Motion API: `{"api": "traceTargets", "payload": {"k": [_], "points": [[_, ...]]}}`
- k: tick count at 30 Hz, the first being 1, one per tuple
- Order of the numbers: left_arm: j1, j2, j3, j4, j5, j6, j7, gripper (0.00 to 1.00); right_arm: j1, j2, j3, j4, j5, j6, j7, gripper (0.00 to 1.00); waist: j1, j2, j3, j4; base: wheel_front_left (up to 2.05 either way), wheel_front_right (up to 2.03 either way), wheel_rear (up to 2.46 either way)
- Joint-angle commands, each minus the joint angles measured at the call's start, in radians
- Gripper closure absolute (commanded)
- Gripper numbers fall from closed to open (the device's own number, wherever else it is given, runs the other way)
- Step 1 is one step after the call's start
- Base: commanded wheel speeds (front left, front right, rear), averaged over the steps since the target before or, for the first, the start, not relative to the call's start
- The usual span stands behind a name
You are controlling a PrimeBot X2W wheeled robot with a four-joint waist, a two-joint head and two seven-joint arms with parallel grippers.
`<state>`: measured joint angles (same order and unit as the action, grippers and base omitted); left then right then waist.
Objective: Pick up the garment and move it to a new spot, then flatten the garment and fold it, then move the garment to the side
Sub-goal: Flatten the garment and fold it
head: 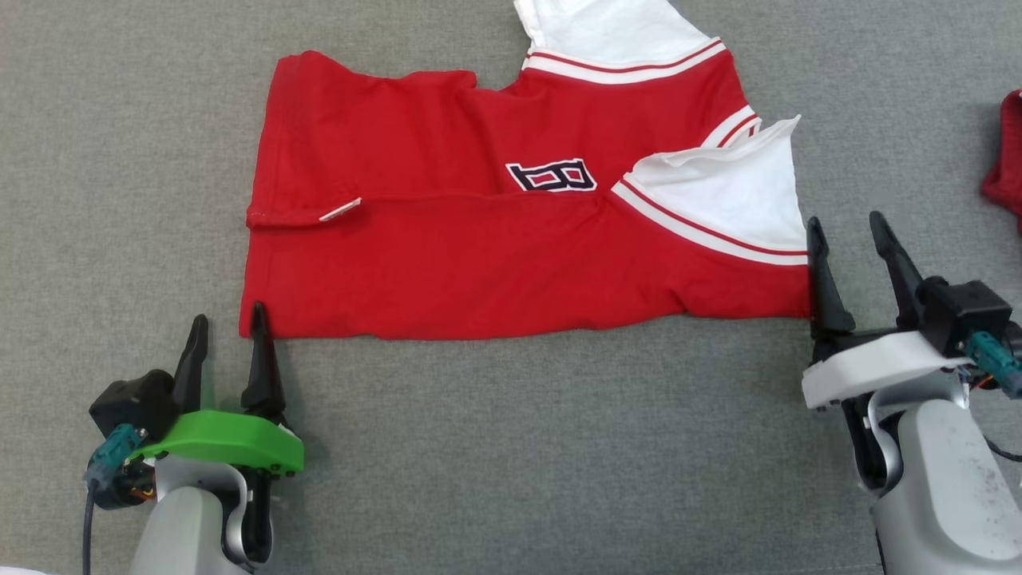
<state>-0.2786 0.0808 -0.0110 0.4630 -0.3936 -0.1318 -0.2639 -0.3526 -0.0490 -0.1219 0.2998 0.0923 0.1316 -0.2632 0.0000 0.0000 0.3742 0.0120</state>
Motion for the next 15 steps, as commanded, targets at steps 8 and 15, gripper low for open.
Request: {"api": "traceTargets", "payload": {"k": [8, 15], "points": [[-0.031, 0.007, 0.0, 0.092, 0.024, 0.002, 0.001, 0.0, 0.068, -0.004, 0.008, 0.036, -0.017, -0.002, -0.002, 0.0, 0.0, 0.0, 0.007, 0.004, 0.0, 0.0, 0.0], [-0.041, 0.002, -0.043, 0.205, 0.019, 0.002, 0.008, 0.0, 0.069, -0.004, 0.033, 0.17, -0.041, -0.002, 0.001, 0.12, 0.0, 0.0, 0.006, 0.005, 0.0, 0.0, 0.0]]}}
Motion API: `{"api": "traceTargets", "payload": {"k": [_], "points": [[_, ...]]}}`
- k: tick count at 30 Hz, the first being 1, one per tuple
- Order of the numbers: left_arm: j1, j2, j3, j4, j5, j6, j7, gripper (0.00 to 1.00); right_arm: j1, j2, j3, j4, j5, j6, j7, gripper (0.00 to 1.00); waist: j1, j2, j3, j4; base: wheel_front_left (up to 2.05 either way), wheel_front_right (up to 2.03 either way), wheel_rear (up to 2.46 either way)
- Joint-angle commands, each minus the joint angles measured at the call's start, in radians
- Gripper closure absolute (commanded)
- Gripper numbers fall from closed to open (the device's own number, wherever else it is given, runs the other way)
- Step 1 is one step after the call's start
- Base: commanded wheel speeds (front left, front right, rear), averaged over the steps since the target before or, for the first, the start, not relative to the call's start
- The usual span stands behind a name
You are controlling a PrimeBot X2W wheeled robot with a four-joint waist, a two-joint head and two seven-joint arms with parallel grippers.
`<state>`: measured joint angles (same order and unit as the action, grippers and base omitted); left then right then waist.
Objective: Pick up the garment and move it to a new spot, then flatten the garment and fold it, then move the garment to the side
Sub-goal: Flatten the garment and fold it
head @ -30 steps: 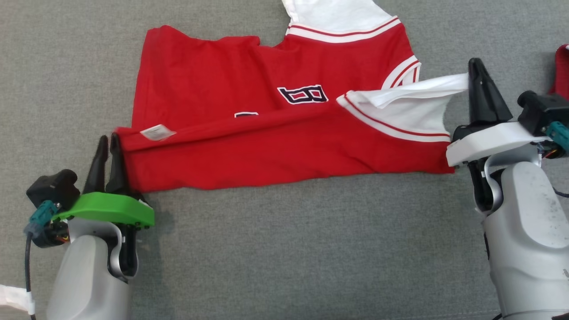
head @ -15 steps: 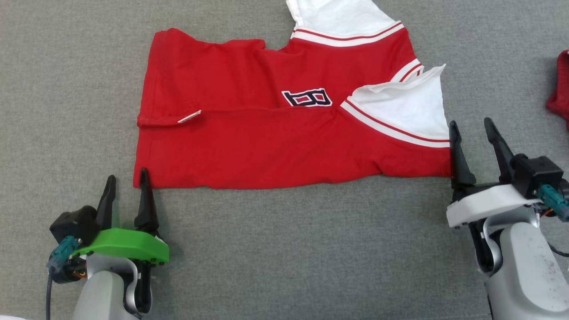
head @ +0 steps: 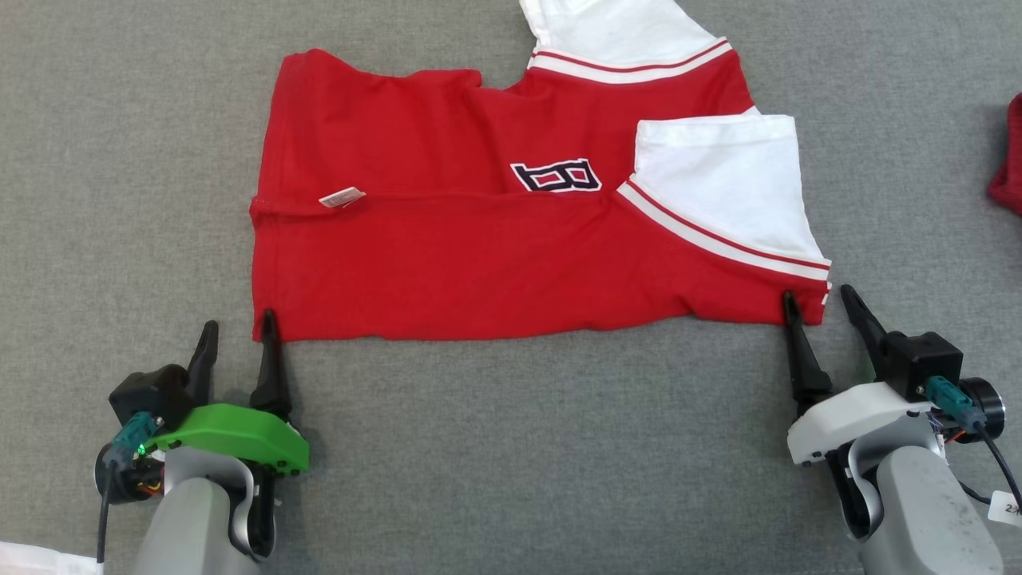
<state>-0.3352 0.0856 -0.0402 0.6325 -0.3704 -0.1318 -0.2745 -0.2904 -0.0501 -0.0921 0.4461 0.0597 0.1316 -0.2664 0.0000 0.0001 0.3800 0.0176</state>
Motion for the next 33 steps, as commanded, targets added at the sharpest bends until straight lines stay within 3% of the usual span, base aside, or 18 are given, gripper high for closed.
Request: {"api": "traceTargets", "payload": {"k": [1, 2, 3, 5, 15, 27, 33], "points": [[0.012, -0.003, -0.028, 0.05, -0.008, 0.002, 0.02, 0.0, 0.004, -0.002, 0.007, 0.038, -0.009, -0.002, 0.007, 0.55, 0.0, -0.0001, 0.0, 0.0, 0.0, 0.0, 0.0], [0.007, -0.003, -0.048, 0.068, -0.017, 0.001, 0.023, 0.0, -0.004, -0.001, 0.012, 0.056, -0.005, -0.002, 0.009, 0.93, 0.0, -0.0001, 0.0, 0.0, 0.0, 0.0, 0.0], [0.006, -0.004, -0.063, 0.082, -0.028, 0.001, 0.023, 0.12, -0.008, 0.0, 0.017, 0.068, -0.003, -0.002, 0.01, 1.0, 0.0, -0.0001, 0.0, 0.001, 0.0, 0.0, 0.0], [0.001, 0.0, -0.099, 0.119, -0.046, 0.0, 0.026, 1.0, -0.015, 0.001, 0.026, 0.088, 0.007, -0.002, 0.01, 1.0, 0.0, -0.0001, -0.003, 0.001, 0.0, 0.0, 0.0], [-0.013, 0.044, -0.201, 0.097, -0.155, 0.0, 0.019, 1.0, -0.022, -0.003, 0.024, 0.083, 0.075, -0.002, 0.005, 1.0, 0.0, -0.0001, -0.043, 0.011, 0.0, 0.0, 0.0], [0.016, 0.053, -0.107, -0.055, -0.165, 0.0, 0.011, 1.0, -0.023, -0.003, 0.01, 0.004, 0.139, -0.002, 0.002, 1.0, 0.0, -0.0001, -0.144, 0.01, 0.0, 0.0, 0.0], [0.091, 0.042, -0.081, -0.066, -0.141, 0.0, 0.011, 1.0, 0.042, -0.004, 0.002, 0.013, 0.179, -0.002, 0.002, 1.0, 0.0, -0.0001, -0.234, 0.013, 0.0, 0.0, 0.0]]}}
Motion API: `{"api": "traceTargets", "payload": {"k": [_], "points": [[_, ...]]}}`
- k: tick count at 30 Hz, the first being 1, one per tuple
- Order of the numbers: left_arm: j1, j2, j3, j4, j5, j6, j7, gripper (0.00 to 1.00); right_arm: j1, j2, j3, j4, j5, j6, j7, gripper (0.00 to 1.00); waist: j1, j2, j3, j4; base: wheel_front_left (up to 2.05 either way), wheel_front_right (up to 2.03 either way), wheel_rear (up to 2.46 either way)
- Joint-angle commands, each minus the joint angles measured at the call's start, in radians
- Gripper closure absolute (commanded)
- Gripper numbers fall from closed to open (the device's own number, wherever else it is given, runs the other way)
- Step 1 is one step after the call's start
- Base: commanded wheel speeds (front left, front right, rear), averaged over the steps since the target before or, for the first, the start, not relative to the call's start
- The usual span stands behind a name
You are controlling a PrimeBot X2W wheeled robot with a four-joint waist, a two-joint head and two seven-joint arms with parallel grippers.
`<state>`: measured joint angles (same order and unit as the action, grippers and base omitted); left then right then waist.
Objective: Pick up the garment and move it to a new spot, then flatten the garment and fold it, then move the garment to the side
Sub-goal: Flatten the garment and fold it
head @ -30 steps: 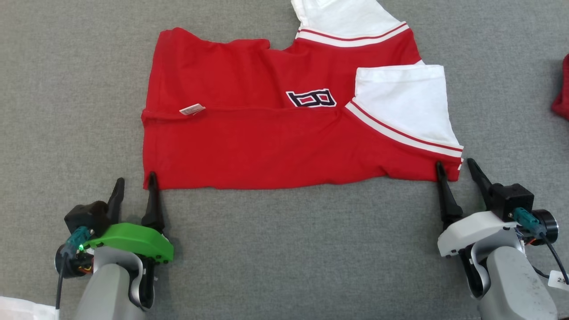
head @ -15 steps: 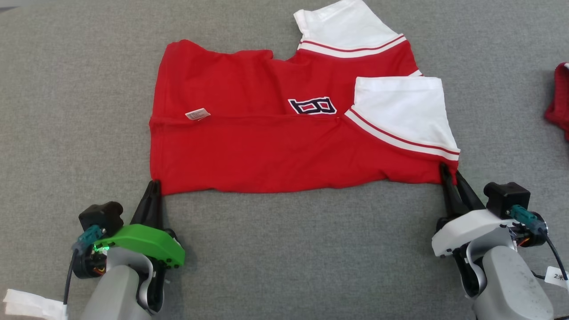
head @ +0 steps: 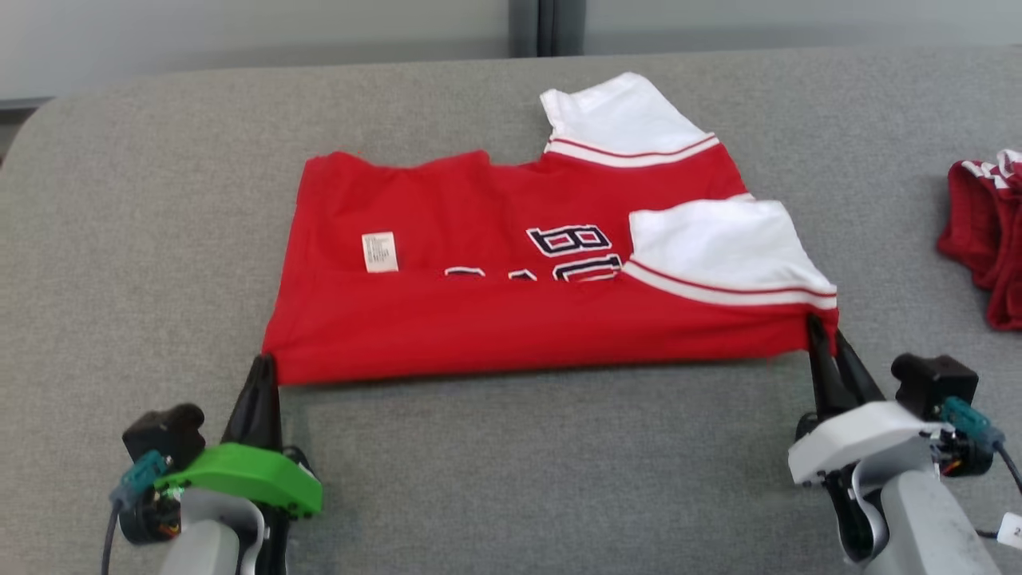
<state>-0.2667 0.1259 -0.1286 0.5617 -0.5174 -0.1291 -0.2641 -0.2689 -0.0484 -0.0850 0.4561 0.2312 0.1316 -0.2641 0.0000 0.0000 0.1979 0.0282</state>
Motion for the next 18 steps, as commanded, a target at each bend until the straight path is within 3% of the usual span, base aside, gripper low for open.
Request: {"api": "traceTargets", "payload": {"k": [1, 10, 11, 12, 13, 14, 18], "points": [[0.046, -0.001, 0.016, 0.012, 0.011, -0.003, 0.0, 1.0, 0.04, -0.005, -0.004, 0.008, 0.015, -0.002, 0.0, 1.0, 0.0, 0.0, -0.072, 0.003, 0.0, 0.0, 0.0], [0.243, -0.044, 0.072, 0.04, 0.043, -0.001, 0.0, 1.0, 0.179, -0.028, 0.024, 0.054, 0.081, -0.002, 0.0, 1.0, 0.0, 0.0, -0.126, 0.006, 0.0, 0.0, 0.0], [0.249, -0.048, 0.072, 0.037, 0.046, -0.001, 0.0, 1.0, 0.182, -0.031, 0.024, 0.058, 0.081, -0.002, 0.0, 0.91, 0.0, 0.0, -0.119, 0.008, 0.0, 0.0, 0.0], [0.252, -0.053, 0.07, 0.03, 0.048, -0.001, 0.0, 1.0, 0.183, -0.034, 0.024, 0.057, 0.079, -0.002, 0.0, 0.15, 0.0, 0.0, -0.11, 0.011, 0.0, 0.0, 0.0], [0.252, -0.057, 0.064, 0.03, 0.047, -0.001, 0.0, 0.69, 0.182, -0.035, 0.022, 0.053, 0.077, -0.002, 0.0, 0.0, 0.0, 0.0, -0.101, 0.013, 0.0, 0.0, 0.0], [0.244, -0.06, 0.059, 0.026, 0.047, -0.001, 0.0, 0.0, 0.179, -0.035, 0.019, 0.048, 0.072, -0.002, 0.0, 0.0, 0.0, 0.0, -0.09, 0.016, 0.0, 0.0, 0.0], [0.175, -0.064, 0.056, -0.012, 0.052, -0.001, 0.0, 0.0, 0.132, -0.034, -0.002, 0.014, 0.041, -0.002, 0.0, 0.0, 0.0, 0.0, -0.037, 0.023, 0.0, 0.0, 0.0]]}}
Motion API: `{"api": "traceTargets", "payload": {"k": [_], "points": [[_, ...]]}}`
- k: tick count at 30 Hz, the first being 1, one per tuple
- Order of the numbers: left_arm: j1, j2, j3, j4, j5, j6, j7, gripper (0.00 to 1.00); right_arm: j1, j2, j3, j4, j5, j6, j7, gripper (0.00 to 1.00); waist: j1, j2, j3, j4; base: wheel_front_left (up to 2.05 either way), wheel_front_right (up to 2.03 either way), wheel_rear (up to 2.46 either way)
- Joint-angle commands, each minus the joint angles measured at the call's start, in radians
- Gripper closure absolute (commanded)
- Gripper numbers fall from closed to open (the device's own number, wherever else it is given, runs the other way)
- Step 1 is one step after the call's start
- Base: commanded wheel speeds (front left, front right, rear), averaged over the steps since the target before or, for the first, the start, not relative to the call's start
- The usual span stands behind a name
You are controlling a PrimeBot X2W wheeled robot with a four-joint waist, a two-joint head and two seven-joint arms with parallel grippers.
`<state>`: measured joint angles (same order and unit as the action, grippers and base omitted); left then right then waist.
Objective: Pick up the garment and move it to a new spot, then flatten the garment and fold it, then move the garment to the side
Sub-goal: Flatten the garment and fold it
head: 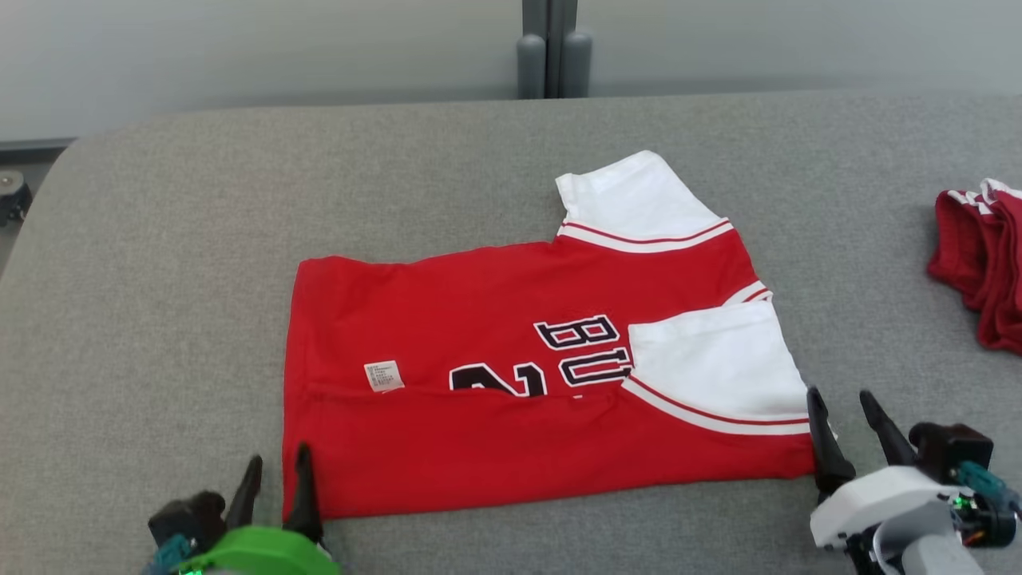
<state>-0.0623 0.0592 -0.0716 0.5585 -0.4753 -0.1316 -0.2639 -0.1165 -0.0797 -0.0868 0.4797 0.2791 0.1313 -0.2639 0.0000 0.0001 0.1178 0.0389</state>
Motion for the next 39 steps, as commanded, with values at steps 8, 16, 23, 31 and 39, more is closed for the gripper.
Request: {"api": "traceTargets", "payload": {"k": [8, 16, 23, 31, 39], "points": [[-0.283, 0.05, -0.03, 0.05, 0.029, 0.002, 0.0, 0.0, -0.195, -0.005, 0.006, -0.022, -0.12, -0.001, 0.005, 0.0, 0.0, -0.0001, 0.171, 0.011, 0.0, 0.0, 0.0], [-0.566, 0.12, -0.144, 0.229, -0.004, 0.002, 0.003, 0.0, -0.396, -0.001, 0.054, 0.014, -0.212, -0.001, 0.038, 0.0, 0.0, -0.0001, 0.281, 0.002, 0.0, 0.0, 0.0], [-0.705, 0.149, -0.249, 0.364, -0.037, 0.002, 0.022, 0.0, -0.513, 0.001, 0.094, 0.059, -0.26, -0.001, 0.052, 0.0, 0.0, -0.0001, 0.339, 0.004, 0.0, 0.0, 0.0], [-0.746, 0.148, -0.347, 0.477, -0.053, 0.002, 0.036, 1.0, -0.656, -0.018, 0.1, 0.129, -0.31, -0.002, 0.125, 0.0, 0.0, -0.0001, 0.368, 0.034, 0.0, 0.0, 0.0], [-0.804, 0.136, -0.376, 0.439, -0.073, 0.002, 0.004, 1.0, -0.852, -0.039, 0.087, 0.24, -0.332, -0.002, 0.255, 0.0, 0.0, -0.0001, 0.395, 0.112, 0.0, 0.0, 0.0]]}}
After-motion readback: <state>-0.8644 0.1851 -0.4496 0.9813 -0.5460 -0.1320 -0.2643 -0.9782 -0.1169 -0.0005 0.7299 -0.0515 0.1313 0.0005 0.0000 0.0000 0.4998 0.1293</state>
